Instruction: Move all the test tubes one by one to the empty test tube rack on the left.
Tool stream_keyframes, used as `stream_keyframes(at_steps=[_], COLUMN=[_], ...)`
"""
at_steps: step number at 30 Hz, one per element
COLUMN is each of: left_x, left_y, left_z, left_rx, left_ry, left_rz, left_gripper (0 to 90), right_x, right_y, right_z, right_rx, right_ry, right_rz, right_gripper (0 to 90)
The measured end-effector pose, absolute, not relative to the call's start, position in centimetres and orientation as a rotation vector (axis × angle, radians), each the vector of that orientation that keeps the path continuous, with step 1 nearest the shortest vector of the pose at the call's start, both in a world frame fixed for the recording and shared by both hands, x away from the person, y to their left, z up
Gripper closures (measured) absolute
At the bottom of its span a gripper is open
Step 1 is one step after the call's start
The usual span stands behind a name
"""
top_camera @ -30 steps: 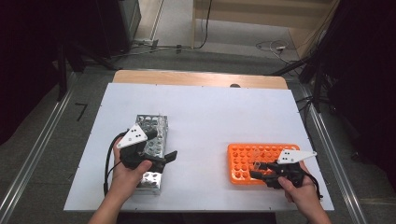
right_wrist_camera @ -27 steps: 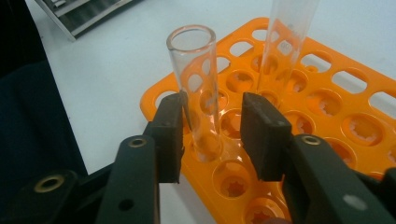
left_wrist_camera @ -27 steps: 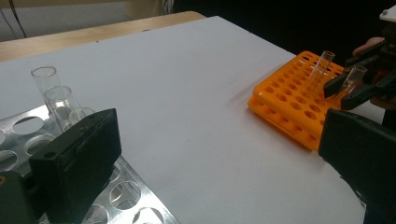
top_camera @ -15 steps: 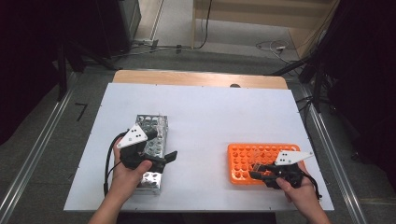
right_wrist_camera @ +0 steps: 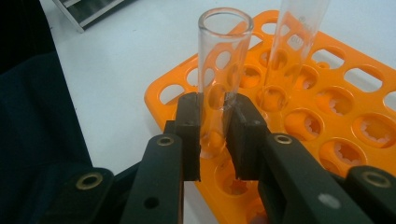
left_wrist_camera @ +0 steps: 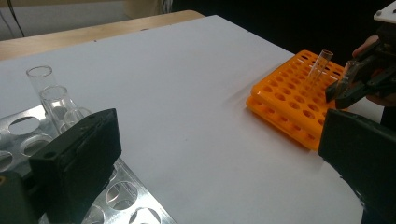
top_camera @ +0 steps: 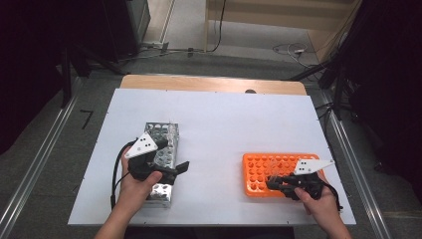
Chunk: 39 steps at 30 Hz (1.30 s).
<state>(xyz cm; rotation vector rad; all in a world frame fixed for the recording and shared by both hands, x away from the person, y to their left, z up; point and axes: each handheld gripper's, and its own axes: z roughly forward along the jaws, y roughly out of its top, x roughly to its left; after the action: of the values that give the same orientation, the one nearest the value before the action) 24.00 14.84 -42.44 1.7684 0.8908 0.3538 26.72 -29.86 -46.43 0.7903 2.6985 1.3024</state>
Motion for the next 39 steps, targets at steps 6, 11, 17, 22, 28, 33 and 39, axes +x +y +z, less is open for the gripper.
stream_keyframes(at_steps=[6,11,17,22,28,33,39], left_x=[24.0,23.9,23.8,23.6,23.4,23.2,22.9], left_y=[14.8,14.7,14.5,14.1,13.3,12.8,11.8], left_z=[-42.4,-42.3,-42.2,-42.0,-42.0,-41.9,-41.9], left_rx=[1.770,1.768,1.770,1.771,1.778,1.765,1.770], left_ry=[0.886,0.885,0.875,0.862,0.842,0.807,0.740], left_rz=[0.354,0.357,0.356,0.353,0.335,0.304,0.244], left_gripper=[0.0,0.0,0.0,0.0,0.0,1.0,2.8], right_x=[26.4,26.3,25.9,25.5,25.4,25.1,24.7], right_y=[-29.7,-29.9,-29.9,-29.5,-28.4,-26.7,-24.3], right_z=[-45.8,-45.0,-43.8,-43.1,-42.6,-42.5,-42.9], right_rx=[0.777,0.785,0.772,0.759,0.755,0.737,0.699], right_ry=[2.669,2.631,2.579,2.540,2.520,2.536,2.580], right_rz=[1.313,1.344,1.395,1.437,1.495,1.505,1.503], right_gripper=[73.1,73.2,73.2,73.2,73.2,73.2,73.2])
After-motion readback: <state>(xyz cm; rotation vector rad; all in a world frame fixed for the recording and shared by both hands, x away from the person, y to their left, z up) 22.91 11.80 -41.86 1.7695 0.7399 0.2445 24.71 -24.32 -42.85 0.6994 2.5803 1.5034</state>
